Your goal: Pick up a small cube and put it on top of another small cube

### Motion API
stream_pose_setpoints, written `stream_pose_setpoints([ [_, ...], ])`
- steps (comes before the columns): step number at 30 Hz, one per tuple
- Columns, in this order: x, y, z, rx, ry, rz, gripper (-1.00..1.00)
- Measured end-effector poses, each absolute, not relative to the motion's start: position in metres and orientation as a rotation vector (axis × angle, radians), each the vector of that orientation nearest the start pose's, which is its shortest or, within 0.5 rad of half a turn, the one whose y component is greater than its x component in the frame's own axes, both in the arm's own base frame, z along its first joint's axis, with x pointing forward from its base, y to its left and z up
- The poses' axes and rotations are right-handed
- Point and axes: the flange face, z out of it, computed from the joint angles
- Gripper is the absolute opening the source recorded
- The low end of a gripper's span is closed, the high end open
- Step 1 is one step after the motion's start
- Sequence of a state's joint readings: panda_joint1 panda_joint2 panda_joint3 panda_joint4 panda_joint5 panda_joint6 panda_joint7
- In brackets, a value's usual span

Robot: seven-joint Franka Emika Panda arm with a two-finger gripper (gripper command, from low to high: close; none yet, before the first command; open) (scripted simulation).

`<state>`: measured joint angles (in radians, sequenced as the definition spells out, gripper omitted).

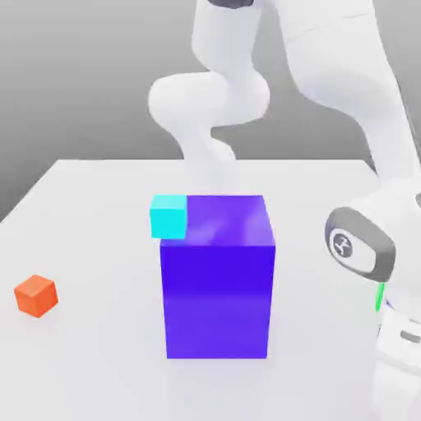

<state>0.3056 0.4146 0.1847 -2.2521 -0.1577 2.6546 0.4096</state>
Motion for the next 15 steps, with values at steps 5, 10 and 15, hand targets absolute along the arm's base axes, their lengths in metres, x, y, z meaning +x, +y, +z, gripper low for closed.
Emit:
stream_pose_setpoints([
  [5,0.387,0.312,0.219,-3.065,-0.626,0.008,-1.0],
  [10,0.272,0.349,0.24,-2.964,-1.02,0.006,-1.0],
  [15,0.25,0.346,0.205,-2.948,-1.09,-0.001,-1.0],
])
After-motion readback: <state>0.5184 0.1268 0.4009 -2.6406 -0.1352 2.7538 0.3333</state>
